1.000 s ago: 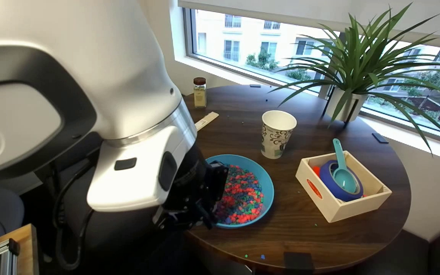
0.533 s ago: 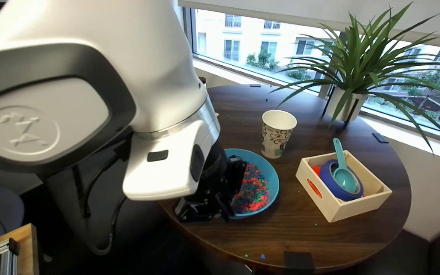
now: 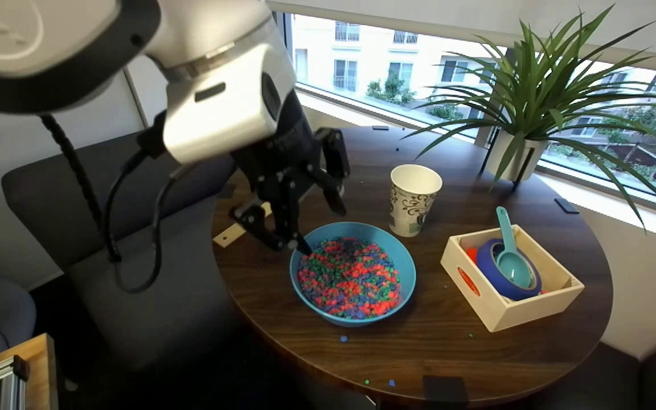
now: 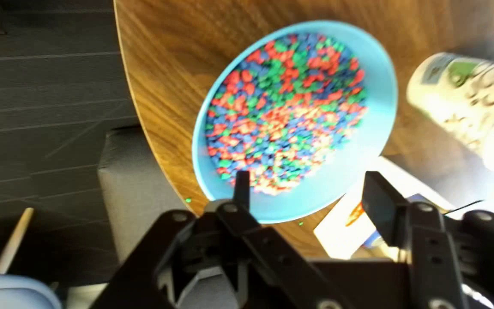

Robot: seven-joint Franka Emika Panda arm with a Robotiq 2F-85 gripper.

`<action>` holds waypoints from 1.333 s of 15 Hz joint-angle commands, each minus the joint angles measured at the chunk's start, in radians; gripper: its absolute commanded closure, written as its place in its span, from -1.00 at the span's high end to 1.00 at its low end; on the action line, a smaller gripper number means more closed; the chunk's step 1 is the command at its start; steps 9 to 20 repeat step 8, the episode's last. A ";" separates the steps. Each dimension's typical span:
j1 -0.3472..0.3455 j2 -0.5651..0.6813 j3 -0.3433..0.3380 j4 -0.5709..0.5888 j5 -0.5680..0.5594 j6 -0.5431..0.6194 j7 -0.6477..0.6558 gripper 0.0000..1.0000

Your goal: Move the blue bowl to the right

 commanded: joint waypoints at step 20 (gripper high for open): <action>0.155 -0.030 0.017 0.038 0.192 0.019 -0.284 1.00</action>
